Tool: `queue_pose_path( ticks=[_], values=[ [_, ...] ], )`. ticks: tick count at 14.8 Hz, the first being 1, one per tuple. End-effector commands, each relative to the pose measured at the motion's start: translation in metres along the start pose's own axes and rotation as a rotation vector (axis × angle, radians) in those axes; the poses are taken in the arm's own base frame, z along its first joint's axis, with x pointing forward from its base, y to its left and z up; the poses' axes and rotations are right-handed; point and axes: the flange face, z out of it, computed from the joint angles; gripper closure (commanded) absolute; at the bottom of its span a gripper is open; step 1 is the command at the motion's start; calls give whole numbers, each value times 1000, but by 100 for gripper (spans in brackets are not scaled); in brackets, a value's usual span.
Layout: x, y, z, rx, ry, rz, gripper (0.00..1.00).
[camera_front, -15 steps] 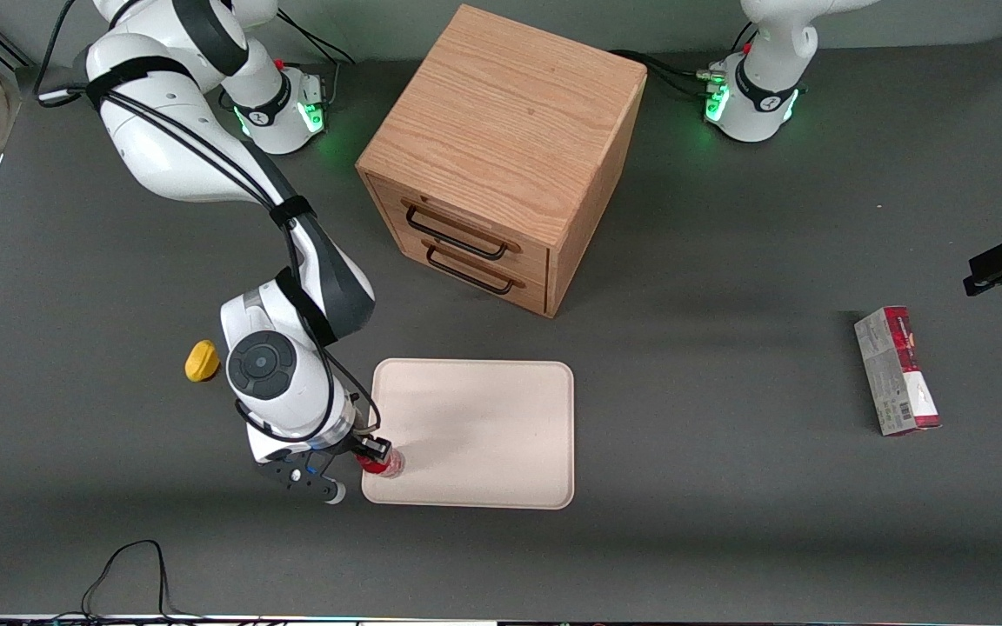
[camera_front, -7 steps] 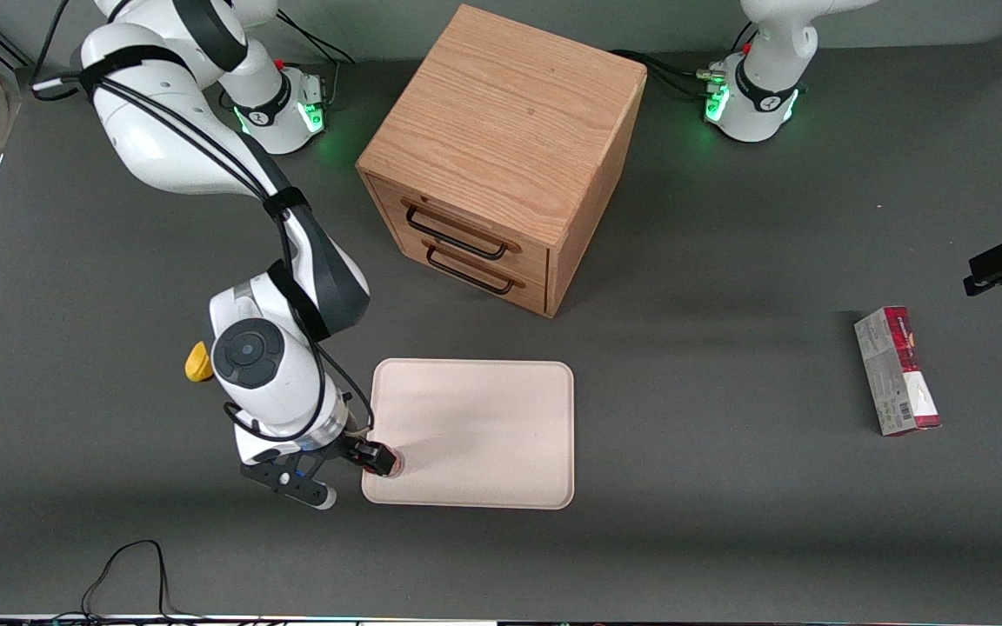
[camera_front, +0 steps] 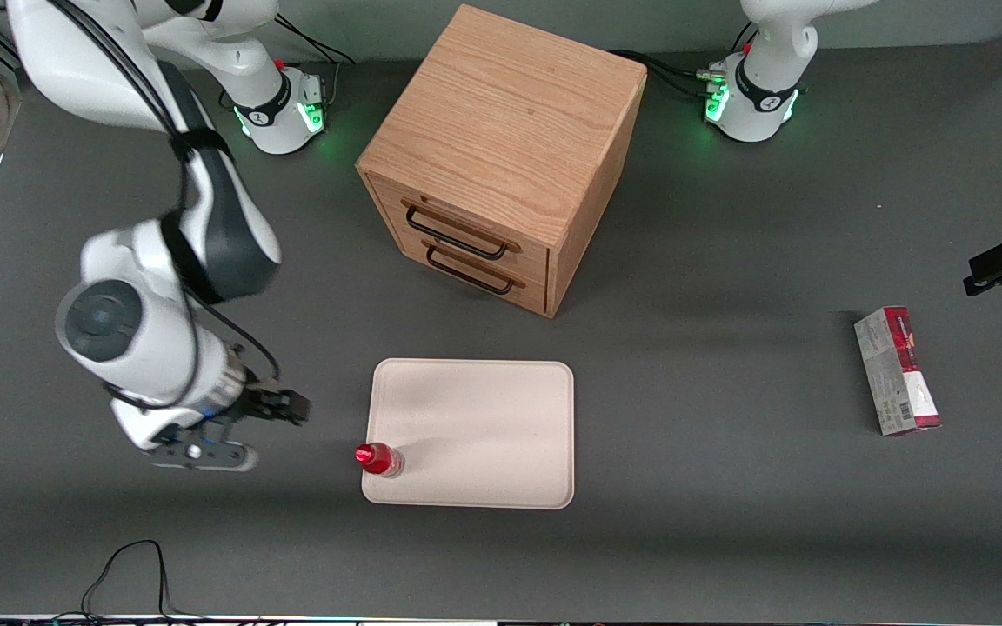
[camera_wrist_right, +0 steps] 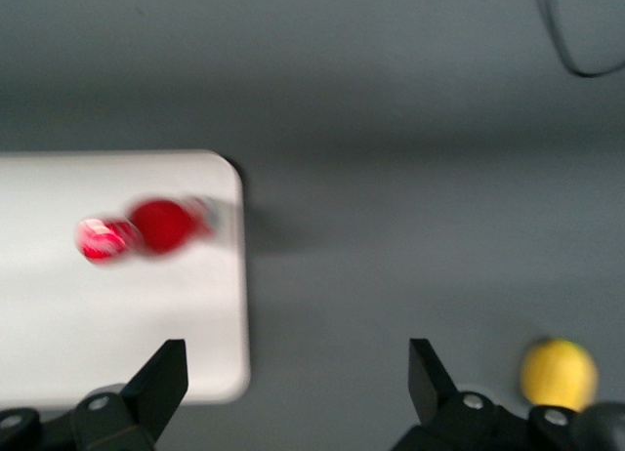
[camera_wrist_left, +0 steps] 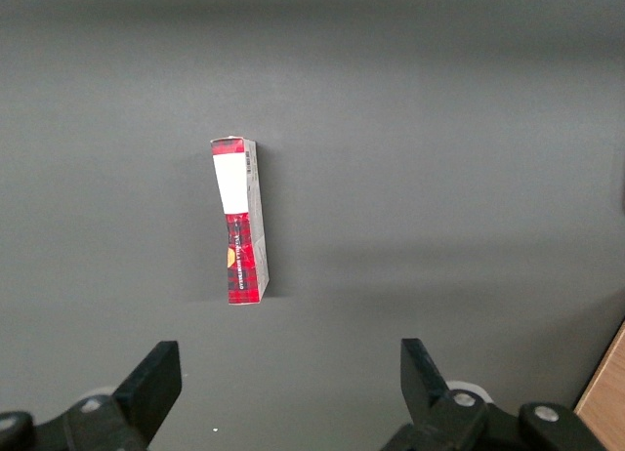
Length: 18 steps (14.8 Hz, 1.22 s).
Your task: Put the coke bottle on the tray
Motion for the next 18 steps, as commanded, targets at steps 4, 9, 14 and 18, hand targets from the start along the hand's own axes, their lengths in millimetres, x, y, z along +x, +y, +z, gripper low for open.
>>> queue_pose_path(
  ticks=[4, 9, 14, 18],
  values=[
    [-99, 108, -84, 50, -78, -103, 0],
    [-127, 134, -110, 74, -63, -56, 0],
    [-135, 144, -126, 92, -54, -32, 0],
    [-136, 147, -130, 93, -46, -24, 0]
  ],
)
